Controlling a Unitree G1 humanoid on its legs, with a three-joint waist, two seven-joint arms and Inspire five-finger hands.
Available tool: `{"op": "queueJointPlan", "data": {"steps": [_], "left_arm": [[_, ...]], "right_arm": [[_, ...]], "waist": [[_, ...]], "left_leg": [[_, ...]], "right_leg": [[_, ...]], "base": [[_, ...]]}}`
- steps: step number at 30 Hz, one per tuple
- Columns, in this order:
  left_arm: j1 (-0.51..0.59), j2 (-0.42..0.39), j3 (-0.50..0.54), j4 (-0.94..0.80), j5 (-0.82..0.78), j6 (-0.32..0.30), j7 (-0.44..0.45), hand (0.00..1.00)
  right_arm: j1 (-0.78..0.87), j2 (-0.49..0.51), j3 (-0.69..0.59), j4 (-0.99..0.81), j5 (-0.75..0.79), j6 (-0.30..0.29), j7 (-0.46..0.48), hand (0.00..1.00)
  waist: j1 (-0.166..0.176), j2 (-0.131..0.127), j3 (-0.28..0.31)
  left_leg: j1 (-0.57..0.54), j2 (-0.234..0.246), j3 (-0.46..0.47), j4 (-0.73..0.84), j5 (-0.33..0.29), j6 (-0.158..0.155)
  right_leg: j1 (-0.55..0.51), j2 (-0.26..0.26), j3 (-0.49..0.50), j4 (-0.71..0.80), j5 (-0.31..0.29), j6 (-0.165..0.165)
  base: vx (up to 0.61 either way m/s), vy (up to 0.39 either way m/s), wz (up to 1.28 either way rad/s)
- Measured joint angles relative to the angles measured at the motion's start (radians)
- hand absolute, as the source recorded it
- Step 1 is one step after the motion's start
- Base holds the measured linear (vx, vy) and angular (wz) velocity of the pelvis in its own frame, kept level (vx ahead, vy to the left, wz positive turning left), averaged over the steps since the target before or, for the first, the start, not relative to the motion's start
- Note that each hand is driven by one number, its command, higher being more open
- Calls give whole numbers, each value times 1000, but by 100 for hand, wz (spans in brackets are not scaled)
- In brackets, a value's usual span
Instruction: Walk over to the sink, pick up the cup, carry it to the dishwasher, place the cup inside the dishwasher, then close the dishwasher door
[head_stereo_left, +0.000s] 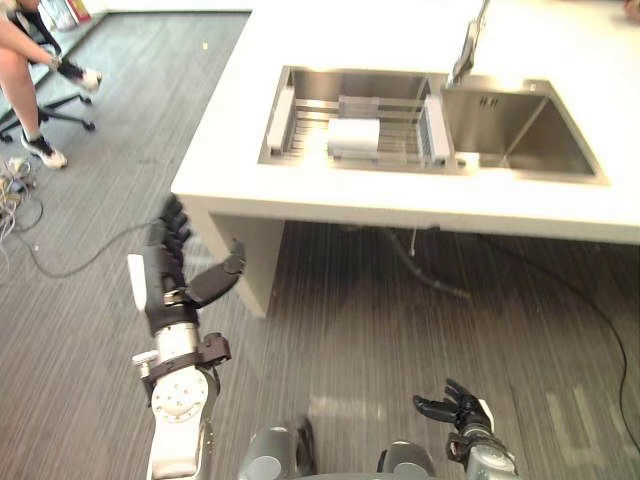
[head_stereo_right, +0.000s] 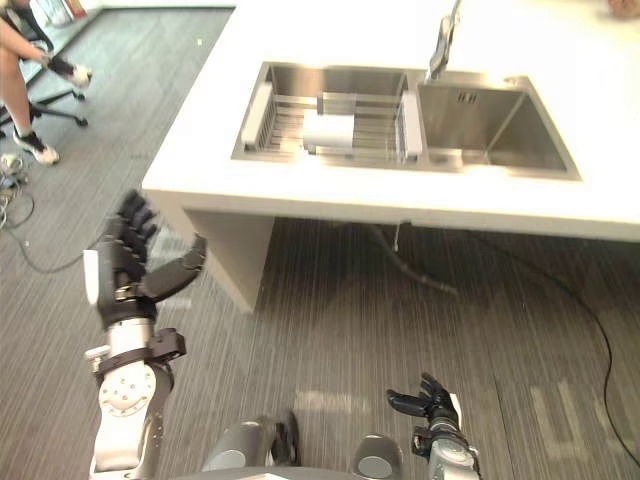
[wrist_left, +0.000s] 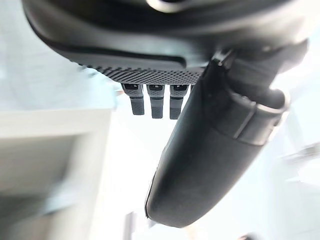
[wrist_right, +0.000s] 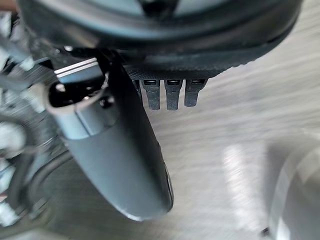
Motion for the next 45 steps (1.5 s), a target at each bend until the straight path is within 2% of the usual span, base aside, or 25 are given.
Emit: {"op": "queueJointPlan", "data": {"steps": [1, 2, 3, 4, 5, 6, 7, 8, 9, 10, 11, 12, 13, 15, 17, 18, 19, 20, 22, 24, 27, 32, 37, 45], "left_arm": [[-3, 4, 0, -25, 6, -30, 14, 90], [-6, 11, -2, -45, 6, -57, 16, 90], [-11, 13, -3, -43, 6, -69, 17, 90], [-15, 14, -4, -37, 6, -70, 17, 90], [-25, 21, -4, -23, 6, -70, 16, 90], [-34, 34, -8, -9, 14, -69, 17, 90], [-36, 51, -13, 11, 33, -67, 15, 90], [-39, 46, -19, 41, 66, -64, 10, 90], [-44, 56, -20, 52, 85, -52, 6, 90], [-78, 73, -27, 71, 108, -47, -15, 90], [-97, 81, -29, 83, 122, -43, -33, 90], [-117, 106, -38, 94, 128, -34, -59, 90], [-120, 144, -46, 93, 149, -36, -75, 90], [-123, 204, -48, 84, 171, -46, -92, 90], [-136, 241, -48, 69, 192, -53, -108, 90], [-138, 244, -49, 68, 200, -58, -117, 90], [-139, 244, -51, 69, 206, -60, -126, 90], [-139, 242, -66, 68, 218, -61, -139, 90], [-138, 263, -97, 72, 225, -61, -150, 90], [-128, 297, -134, 72, 243, -57, -186, 90], [-119, 344, -184, 63, 253, -57, -232, 90], [-119, 393, -265, 30, 270, -62, -297, 90], [-119, 392, -354, 33, 304, -62, -340, 90], [-126, 389, -467, 158, 381, -55, -362, 90]], "right_arm": [[-2, 1, 14, -7, -1, -6, 3, 90], [-8, 1, 17, -11, -6, -11, 10, 90], [-13, -4, 17, -11, -10, -12, 14, 90], [-15, -7, 17, -12, -16, -12, 15, 90], [-11, -9, 18, -13, -19, -12, 18, 90], [2, -10, 19, -14, -20, -12, 21, 90], [24, -12, 19, -14, -20, -12, 21, 90], [40, -34, 18, -7, -20, -9, 23, 90], [44, -46, 16, -6, -20, -4, 24, 90], [43, -64, 9, -8, -20, -4, 26, 90], [47, -72, 7, -8, -19, -4, 27, 90], [58, -81, 5, -10, -19, -5, 27, 90], [81, -85, 2, -35, -18, -7, 25, 90], [92, -91, -18, -52, -18, -29, 24, 90], [87, -108, -30, -51, -18, -39, 26, 90], [87, -109, -30, -47, -18, -39, 27, 90], [90, -112, -30, -45, -18, -38, 27, 90], [105, -113, -29, -45, -18, -39, 30, 90], [117, -79, -29, -25, -18, -34, 37, 90], [142, -42, -29, -8, -18, -33, 49, 90], [153, -28, -29, 2, -19, -23, 62, 90], [153, -13, -29, 3, -26, -18, 68, 90], [153, -12, -28, 6, -37, -16, 71, 90], [153, -10, 0, 5, -37, -3, 74, 90]], "waist": [[-1, 1, -1], [-4, 5, -2], [-17, 24, -6], [-23, 35, -5], [-32, 49, -7], [-37, 44, -10], [-50, 38, -24], [-50, 73, -38], [-48, 86, -46], [-55, 94, -44], [-60, 98, -41], [-64, 97, -37], [-62, 94, -33], [-55, 82, -31], [-39, 86, -32], [-40, 88, -33], [-41, 90, -34], [-43, 121, -48], [-49, 94, -50], [-46, 63, -57], [-46, 60, -61], [-66, 50, -72], [-69, 35, -91], [-81, 30, -120]], "left_leg": [[36, 0, -5, -37, -1, -8], [81, 2, -12, -77, 0, -13], [119, 18, -27, -110, -7, -25], [137, 31, -33, -122, -14, -37], [171, 53, -42, -133, -32, -69], [199, 60, -51, -133, -50, -99], [223, 66, -65, -130, -70, -132], [235, 96, -75, -115, -79, -147], [215, 126, -77, -68, -68, -165], [149, 153, -87, 86, -35, -188], [111, 173, -95, 180, -7, -193], [47, 211, -103, 364, -11, -198], [12, 227, -100, 476, -36, -179], [-52, 222, -71, 483, -70, -151], [-121, 209, -64, 315, -74, -136], [-129, 194, -74, 205, -53, -135], [-129, 183, -84, 123, -9, -134], [-130, 176, -121, -8, 180, -137], [-109, 151, -121, -46, 161, -140], [-80, 105, -99, -124, 186, -118], [-29, 67, -61, -202, 204, -101], [-7, 53, -37, -238, 207, -98], [27, 57, -7, -279, 215, -106], [107, 43, 6, -421, 287, -107]], "right_leg": [[-48, 2, -21, -50, -12, -22], [-105, 15, -37, -164, -17, -33], [-142, 48, -42, -313, 1, -51], [-157, 70, -39, -397, 26, -55], [-171, 116, -24, -565, 112, -51], [-172, 136, 2, -668, 224, -69], [-155, 149, 33, -677, 362, -92], [-154, 167, 17, -639, 357, -104], [-145, 178, 5, -627, 325, -121], [-111, 187, -22, -639, 288, -132], [-72, 194, -39, -667, 284, -136], [20, 216, -50, -740, 283, -138], [111, 231, -55, -801, 283, -138], [175, 225, -44, -852, 282, -138], [198, 217, -24, -888, 287, -125], [205, 211, -22, -891, 285, -116], [211, 209, -21, -891, 283, -107], [218, 226, -14, -891, 268, -80], [219, 206, -6, -884, 256, -60], [209, 164, 1, -886, 251, -44], [215, 131, 33, -901, 256, -27], [215, 126, 63, -919, 262, -17], [216, 133, 94, -927, 263, -17], [222, 138, 101, -934, 262, -19]], "base": [[465, -33, 13], [476, -76, 25], [491, -97, 27], [514, -134, 32], [533, -168, 35], [679, -245, 58], [598, -228, 55], [497, -184, 37], [577, -258, 28], [552, -270, 33], [614, -316, 51], [443, -203, 34], [421, -168, 19], [352, -90, -15], [243, 18, -31], [170, 77, -16], [202, 150, -11], [231, 199, -5], [179, 178, 2], [103, 119, 1], [81, 95, -20], [55, 35, -15], [24, -7, -17], [-10, -2, -4]]}}
